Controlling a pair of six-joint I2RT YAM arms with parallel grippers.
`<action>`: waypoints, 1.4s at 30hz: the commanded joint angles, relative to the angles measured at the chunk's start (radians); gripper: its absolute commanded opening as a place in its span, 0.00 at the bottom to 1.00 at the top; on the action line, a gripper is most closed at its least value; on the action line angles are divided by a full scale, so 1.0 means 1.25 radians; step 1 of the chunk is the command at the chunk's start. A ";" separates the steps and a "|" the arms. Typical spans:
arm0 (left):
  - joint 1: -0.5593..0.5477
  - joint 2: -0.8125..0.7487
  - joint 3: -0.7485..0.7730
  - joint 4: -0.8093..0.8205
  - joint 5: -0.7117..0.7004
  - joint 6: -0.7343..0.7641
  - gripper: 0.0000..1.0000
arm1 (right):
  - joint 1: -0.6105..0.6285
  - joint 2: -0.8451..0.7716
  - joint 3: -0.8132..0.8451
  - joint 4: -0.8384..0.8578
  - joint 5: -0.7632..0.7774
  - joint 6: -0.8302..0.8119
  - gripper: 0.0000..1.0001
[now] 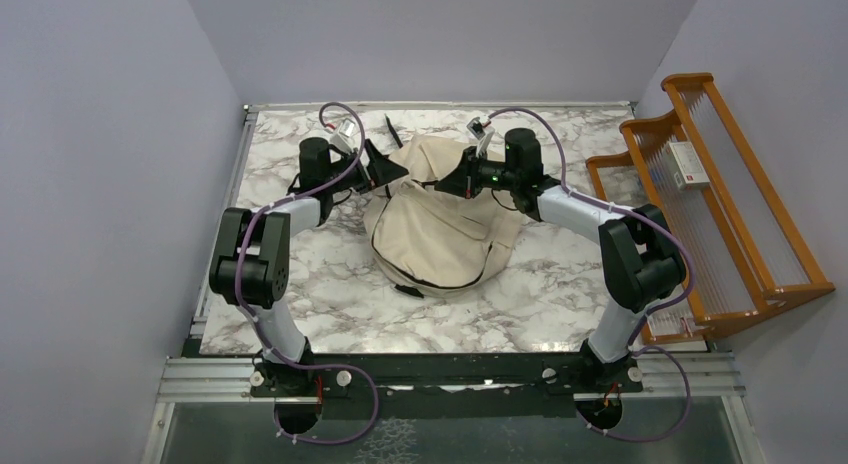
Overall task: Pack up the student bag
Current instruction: Zip the student bag at the center of the board.
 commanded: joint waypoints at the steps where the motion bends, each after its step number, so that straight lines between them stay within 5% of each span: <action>1: -0.014 0.009 0.013 0.017 -0.056 -0.112 0.99 | -0.005 -0.007 0.014 -0.004 -0.017 -0.019 0.00; 8: -0.045 0.039 0.044 -0.046 -0.071 -0.091 0.99 | -0.005 -0.008 0.015 -0.010 -0.014 -0.024 0.01; 13: -0.079 0.059 0.125 -0.216 -0.138 0.037 0.92 | -0.005 -0.007 0.011 -0.008 -0.014 -0.023 0.00; 18: -0.082 0.079 0.167 -0.293 -0.166 0.075 0.64 | -0.005 -0.009 0.004 -0.003 -0.018 -0.020 0.00; 29: -0.082 0.086 0.150 -0.190 -0.104 0.008 0.00 | -0.005 -0.004 -0.030 0.044 0.003 0.024 0.01; 32: -0.083 0.088 0.154 -0.186 -0.090 0.008 0.00 | -0.005 0.003 -0.041 0.081 0.014 0.064 0.02; 42: -0.083 0.075 0.153 -0.186 -0.083 0.022 0.00 | -0.005 0.032 -0.056 0.192 -0.016 0.182 0.34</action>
